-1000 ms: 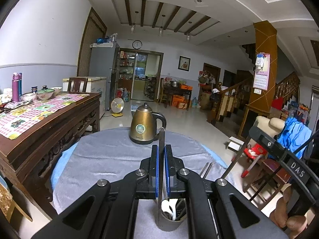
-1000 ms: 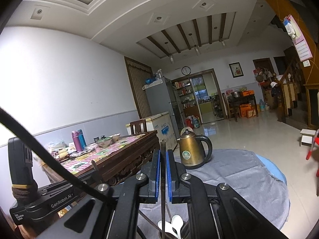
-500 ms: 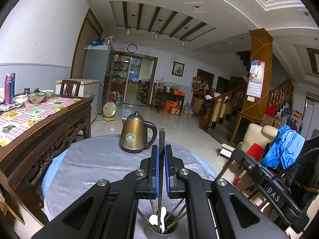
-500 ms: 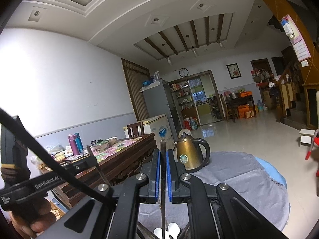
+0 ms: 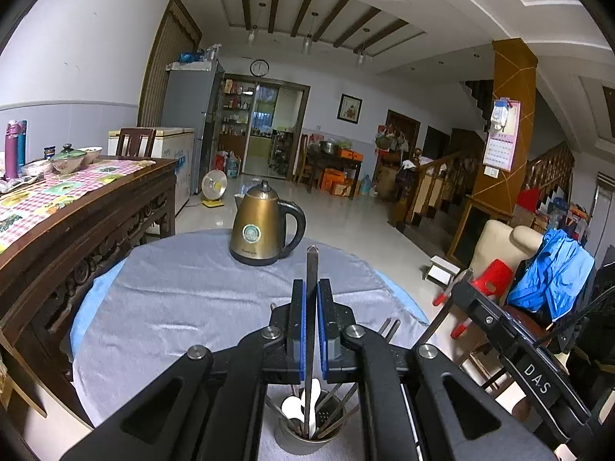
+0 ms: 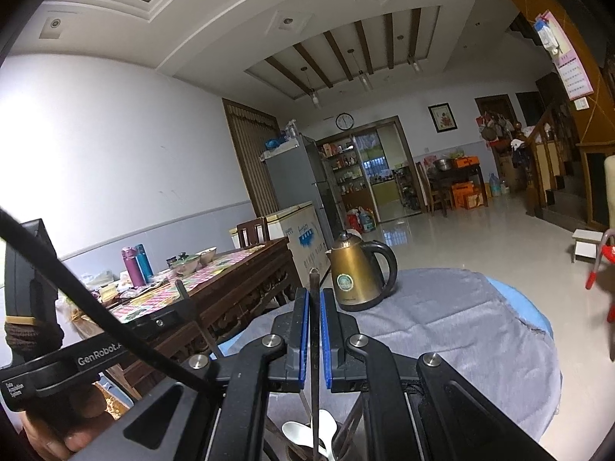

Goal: Organize utensils
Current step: 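Insert the chopsticks into the cup and open both tools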

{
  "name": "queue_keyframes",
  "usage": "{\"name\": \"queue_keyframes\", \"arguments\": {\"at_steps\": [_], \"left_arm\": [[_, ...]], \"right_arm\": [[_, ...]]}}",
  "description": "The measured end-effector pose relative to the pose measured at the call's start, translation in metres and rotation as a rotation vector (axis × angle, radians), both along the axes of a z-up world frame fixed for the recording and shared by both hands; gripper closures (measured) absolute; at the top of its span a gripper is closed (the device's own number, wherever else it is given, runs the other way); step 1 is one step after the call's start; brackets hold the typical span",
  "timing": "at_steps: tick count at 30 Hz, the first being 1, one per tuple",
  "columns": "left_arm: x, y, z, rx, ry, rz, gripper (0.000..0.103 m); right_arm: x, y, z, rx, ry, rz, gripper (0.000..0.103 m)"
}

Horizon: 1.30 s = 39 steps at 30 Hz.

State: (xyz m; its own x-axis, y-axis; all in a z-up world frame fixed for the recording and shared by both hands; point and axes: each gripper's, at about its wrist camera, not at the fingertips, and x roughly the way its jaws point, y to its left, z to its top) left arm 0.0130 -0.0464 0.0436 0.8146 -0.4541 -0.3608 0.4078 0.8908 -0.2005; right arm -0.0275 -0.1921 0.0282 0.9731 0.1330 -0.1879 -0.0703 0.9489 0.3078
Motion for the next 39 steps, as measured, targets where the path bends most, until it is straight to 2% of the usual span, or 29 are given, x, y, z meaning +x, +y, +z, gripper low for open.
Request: {"name": "queue_keyframes", "arguments": {"at_steps": [17,39], "left_arm": [[0.004,-0.009,-0.013,0.029,0.049,0.016,0.097],[0.006,0.005,-0.025,0.027,0.09,0.045,0.097]], "right_arm": [[0.007,0.0,-0.016,0.01,0.067,0.024,0.096],[0.012,0.009,-0.018,0.005,0.081,0.04,0.096]]}}
